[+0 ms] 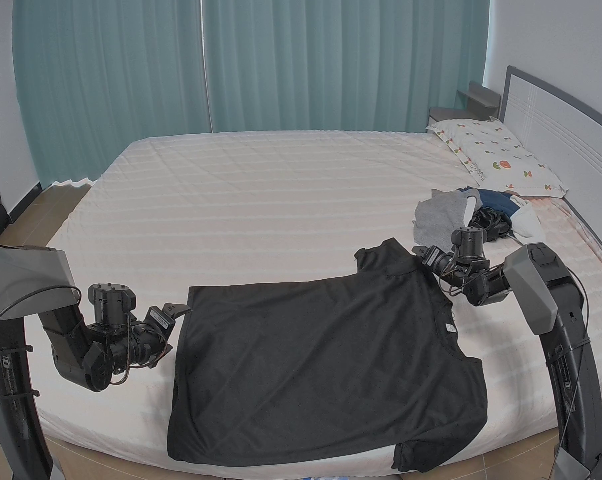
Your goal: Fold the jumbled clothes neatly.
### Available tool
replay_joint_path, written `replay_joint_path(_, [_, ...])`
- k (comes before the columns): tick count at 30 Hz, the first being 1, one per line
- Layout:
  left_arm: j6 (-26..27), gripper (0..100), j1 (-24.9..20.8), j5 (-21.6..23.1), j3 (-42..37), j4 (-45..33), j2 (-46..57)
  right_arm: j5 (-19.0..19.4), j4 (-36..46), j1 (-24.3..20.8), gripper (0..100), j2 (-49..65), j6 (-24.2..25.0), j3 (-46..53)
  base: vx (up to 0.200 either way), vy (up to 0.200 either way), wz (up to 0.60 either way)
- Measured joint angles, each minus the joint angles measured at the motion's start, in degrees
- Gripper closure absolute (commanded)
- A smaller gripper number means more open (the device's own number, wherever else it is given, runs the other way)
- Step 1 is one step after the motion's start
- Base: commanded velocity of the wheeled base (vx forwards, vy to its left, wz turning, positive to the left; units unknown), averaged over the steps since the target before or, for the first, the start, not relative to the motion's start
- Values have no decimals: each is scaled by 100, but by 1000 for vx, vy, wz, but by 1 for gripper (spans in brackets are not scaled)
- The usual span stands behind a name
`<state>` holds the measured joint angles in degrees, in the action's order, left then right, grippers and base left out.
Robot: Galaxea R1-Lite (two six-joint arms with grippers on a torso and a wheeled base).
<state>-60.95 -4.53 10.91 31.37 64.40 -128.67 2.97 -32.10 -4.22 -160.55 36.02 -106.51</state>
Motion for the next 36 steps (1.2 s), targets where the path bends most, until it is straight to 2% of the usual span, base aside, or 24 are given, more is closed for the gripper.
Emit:
replay_joint_path(10, [0, 0, 0, 4, 7, 0, 0, 305, -301, 205, 0, 961, 199, 2021, 0, 0, 0])
replay_joint_path(17, [0, 0, -1, 11, -11, 0, 0, 394, -525, 307, 0, 1742, 640, 3632, 0, 0, 0])
replay_joint_path(22, [0, 0, -10, 9, -30, 2, 0, 477, -817, 343, 0, 2235, 747, 4695, 0, 0, 0])
replay_joint_path(25, [0, 0, -23, 9, -59, 33, 1, 646, -1085, 391, 0, 2532, 747, 5361, 0, 0, 0])
replay_joint_path(30, [2, 0, -52, 12, -171, 240, 9, 1070, -1613, 501, 0, 2888, 706, 6198, -200, 0, 0])
replay_joint_path(33, [22, 0, -69, 22, -315, 473, 9, 1303, -1810, 558, 0, 3004, 692, 6550, -200, 0, 0])
replay_joint_path(36, [61, 0, -98, 28, -474, 588, 9, 1364, -1868, 595, 0, 3067, 702, 6724, -67, 0, 0])
